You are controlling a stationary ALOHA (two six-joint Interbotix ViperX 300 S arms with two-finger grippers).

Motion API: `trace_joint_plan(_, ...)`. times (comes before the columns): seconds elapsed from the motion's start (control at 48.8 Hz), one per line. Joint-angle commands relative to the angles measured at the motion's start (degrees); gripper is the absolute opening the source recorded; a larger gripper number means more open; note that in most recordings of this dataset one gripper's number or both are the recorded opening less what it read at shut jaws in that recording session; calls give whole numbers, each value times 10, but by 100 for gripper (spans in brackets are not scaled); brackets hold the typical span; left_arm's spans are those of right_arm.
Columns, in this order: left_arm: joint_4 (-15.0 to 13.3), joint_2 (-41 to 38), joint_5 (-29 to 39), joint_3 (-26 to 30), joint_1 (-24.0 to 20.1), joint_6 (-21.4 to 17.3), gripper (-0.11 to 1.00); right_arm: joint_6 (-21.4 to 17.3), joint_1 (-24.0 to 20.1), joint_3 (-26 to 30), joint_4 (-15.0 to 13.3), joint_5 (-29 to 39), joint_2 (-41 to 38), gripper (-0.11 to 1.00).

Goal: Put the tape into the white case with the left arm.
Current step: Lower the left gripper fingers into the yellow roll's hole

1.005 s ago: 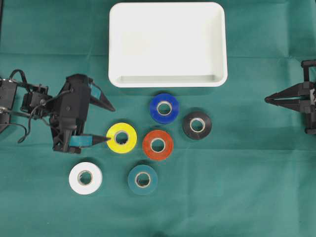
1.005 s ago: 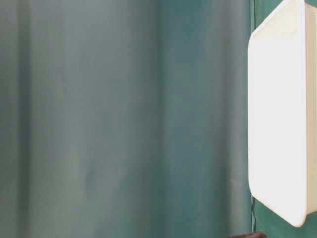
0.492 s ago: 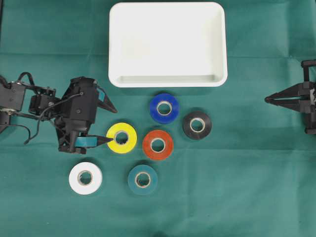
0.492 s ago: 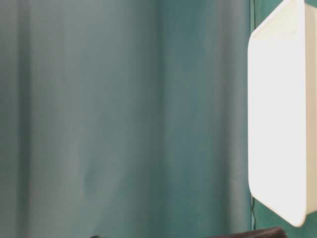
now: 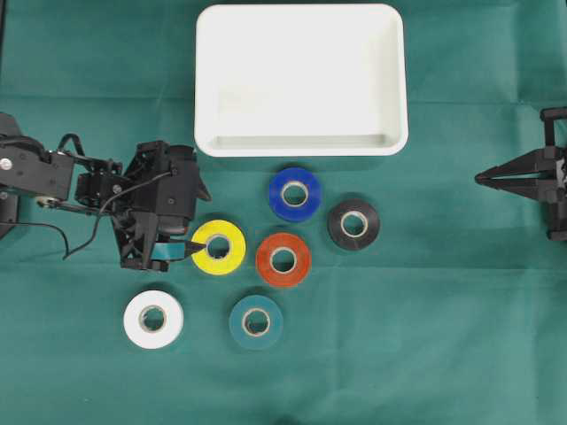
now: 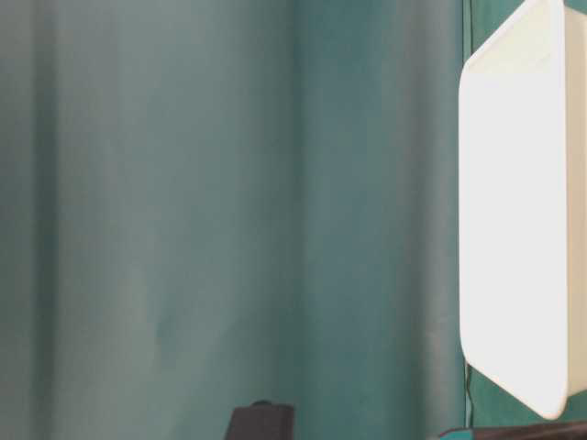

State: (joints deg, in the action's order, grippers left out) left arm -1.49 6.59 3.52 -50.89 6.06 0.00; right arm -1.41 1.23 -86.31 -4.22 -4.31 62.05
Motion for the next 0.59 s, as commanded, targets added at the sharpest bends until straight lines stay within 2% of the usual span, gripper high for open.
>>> trace_joint_plan(0.0, -1, -6, -5, 16, -2, 0, 99, -1, 1, 7, -1, -6, -5, -9)
trace_joint_plan(0.574, -1, -81, -15, 45, -4, 0, 99, -1, 1, 6, -1, -6, -4, -9)
